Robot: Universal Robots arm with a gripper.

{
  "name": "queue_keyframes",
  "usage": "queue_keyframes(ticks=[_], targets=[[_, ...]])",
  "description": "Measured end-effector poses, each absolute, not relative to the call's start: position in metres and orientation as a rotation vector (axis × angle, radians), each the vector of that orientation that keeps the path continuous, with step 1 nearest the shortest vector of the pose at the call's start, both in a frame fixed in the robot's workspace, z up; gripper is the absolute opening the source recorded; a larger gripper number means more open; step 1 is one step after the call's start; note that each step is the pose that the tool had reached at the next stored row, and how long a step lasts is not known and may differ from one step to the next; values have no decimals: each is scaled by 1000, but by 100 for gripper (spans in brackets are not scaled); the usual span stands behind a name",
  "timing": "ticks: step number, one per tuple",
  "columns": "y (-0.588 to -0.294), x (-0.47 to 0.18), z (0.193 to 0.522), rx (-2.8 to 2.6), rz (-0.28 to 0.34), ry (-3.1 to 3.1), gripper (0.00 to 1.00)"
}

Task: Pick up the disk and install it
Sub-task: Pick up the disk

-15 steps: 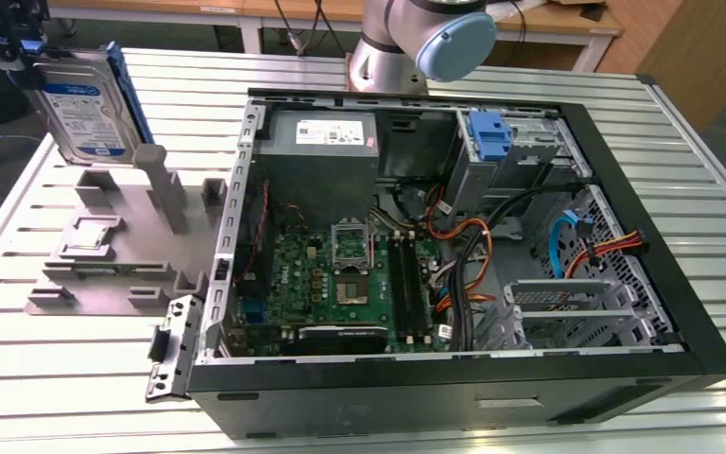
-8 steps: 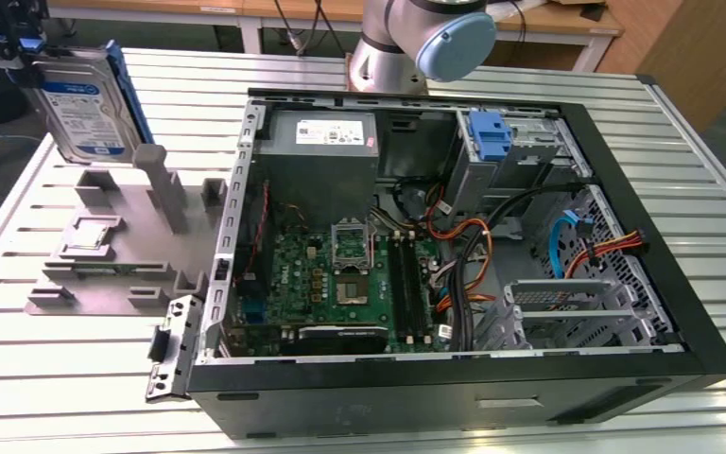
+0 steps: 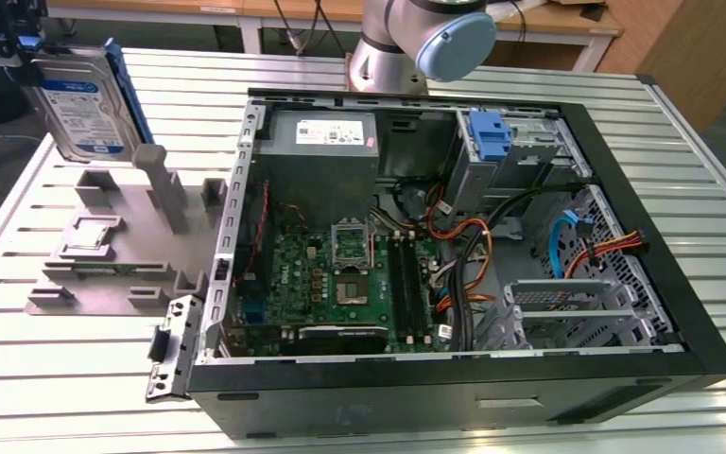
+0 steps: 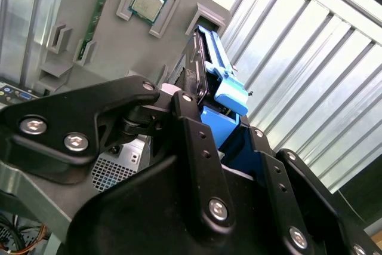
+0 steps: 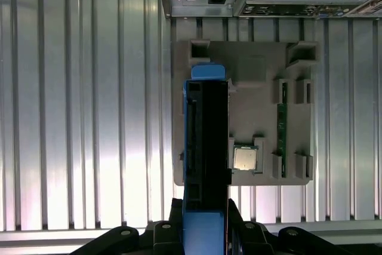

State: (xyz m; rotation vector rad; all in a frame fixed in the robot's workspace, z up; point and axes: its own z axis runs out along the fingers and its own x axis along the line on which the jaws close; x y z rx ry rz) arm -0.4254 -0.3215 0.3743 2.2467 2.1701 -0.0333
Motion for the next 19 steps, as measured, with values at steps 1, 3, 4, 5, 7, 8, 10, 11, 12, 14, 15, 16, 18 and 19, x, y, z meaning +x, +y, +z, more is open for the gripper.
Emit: queue_keyframes(ticks=[1, 3, 4, 5, 7, 8, 10, 11, 12, 14, 15, 16, 18, 19], targets=[[-322, -425, 375, 2247, -33, 2170, 36], [-322, -425, 376, 2247, -33, 2170, 36], [-322, -425, 376, 2247, -33, 2170, 36], [-322, -425, 377, 2247, -33, 2170, 36], [-322, -425, 378, 2247, -33, 2170, 36], [-322, -425, 378, 2247, -33, 2170, 36], [-322, -425, 379, 2247, -33, 2170, 36], [-322, -425, 380, 2247, -33, 2170, 36], [-322, -425, 380, 2247, -33, 2170, 36], [-322, -425, 381, 2247, -33, 2170, 36], [-322, -425, 382, 2247, -33, 2170, 36], [-322, -425, 383, 2247, -33, 2170, 36], [-322, -425, 384, 2247, -33, 2170, 36], [-322, -425, 385, 2247, -33, 2170, 36]])
